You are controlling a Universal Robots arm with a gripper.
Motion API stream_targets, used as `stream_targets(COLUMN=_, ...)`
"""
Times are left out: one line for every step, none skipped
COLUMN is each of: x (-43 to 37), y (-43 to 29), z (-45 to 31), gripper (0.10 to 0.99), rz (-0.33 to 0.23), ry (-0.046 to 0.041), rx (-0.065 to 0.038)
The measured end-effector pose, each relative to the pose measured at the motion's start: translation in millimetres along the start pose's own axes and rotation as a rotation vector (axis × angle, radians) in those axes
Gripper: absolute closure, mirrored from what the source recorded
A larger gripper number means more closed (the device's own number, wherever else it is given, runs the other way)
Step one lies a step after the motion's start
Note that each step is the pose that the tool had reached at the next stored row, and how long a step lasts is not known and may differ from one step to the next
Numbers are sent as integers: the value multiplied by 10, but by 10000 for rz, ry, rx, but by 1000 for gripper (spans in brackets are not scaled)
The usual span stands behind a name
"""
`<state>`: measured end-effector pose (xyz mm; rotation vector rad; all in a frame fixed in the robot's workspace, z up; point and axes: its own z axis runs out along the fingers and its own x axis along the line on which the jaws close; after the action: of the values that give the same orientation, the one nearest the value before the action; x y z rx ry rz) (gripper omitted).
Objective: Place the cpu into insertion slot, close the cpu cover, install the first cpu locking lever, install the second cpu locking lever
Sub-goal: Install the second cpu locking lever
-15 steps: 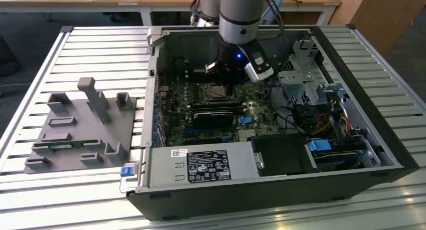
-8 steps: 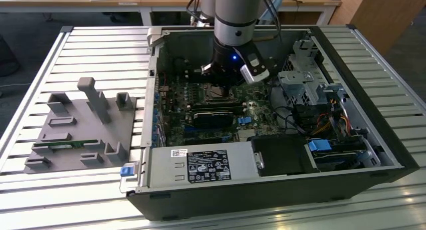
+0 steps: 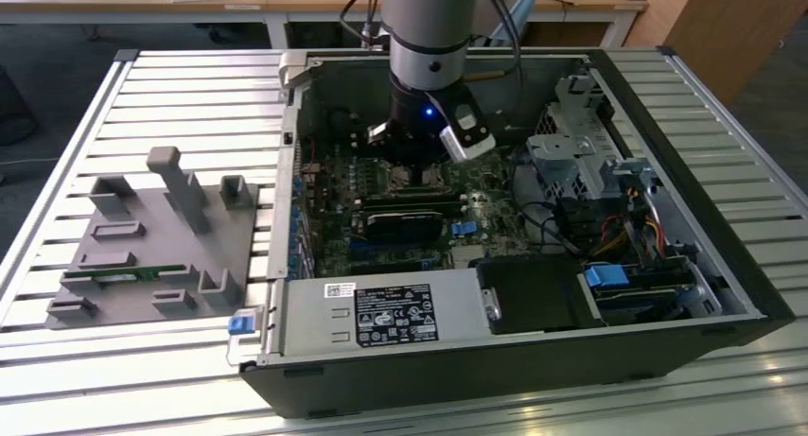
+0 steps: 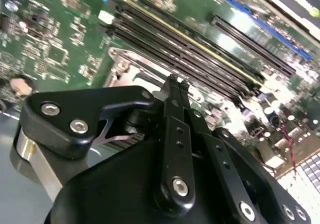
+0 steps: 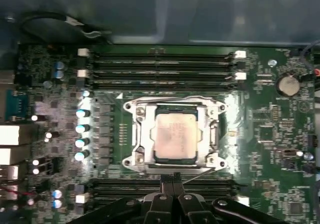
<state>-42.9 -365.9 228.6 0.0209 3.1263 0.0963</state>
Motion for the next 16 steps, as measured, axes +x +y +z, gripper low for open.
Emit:
stream_targets(x=22, y=-3, z=0, gripper=973, rz=2, ry=0, rx=-16)
stream_targets(x=34, y=-6, z=1, gripper=973, rz=2, ry=1, rx=-39)
stream_targets(x=38, y=-13, z=1, gripper=973, rz=1, ry=2, rx=-85)
stream_targets(x=40, y=-24, z=0, gripper=973, rz=2, ry=3, rx=-169)
stream_targets(x=40, y=-38, z=0, gripper=973, rz=5, ry=4, rx=-260)
stream_targets(x=41, y=-53, z=-1, gripper=973, rz=6, ry=5, rx=-336)
stream_targets(x=42, y=-68, z=-2, gripper=973, rz=7, ry=6, rx=-409)
stream_targets(x=44, y=-84, z=-3, gripper=973, rz=8, ry=6, rx=-482)
stream_targets(x=49, y=-98, z=-4, gripper=973, rz=9, ry=7, rx=-542)
stream_targets(x=53, y=-112, z=-5, gripper=973, rz=9, ry=8, rx=-591)
stream_targets(x=59, y=-125, z=-6, gripper=973, rz=10, ry=8, rx=-636)
stream_targets(x=67, y=-139, z=-7, gripper=973, rz=11, ry=9, rx=-675)
stream_targets(x=76, y=-152, z=-8, gripper=973, rz=12, ry=9, rx=-707)
stream_targets(x=86, y=-164, z=-8, gripper=973, rz=12, ry=9, rx=-736)
stream_targets(x=96, y=-174, z=-9, gripper=973, rz=12, ry=10, rx=-759)
stream_targets(x=106, y=-182, z=-9, gripper=973, rz=12, ry=10, rx=-779)
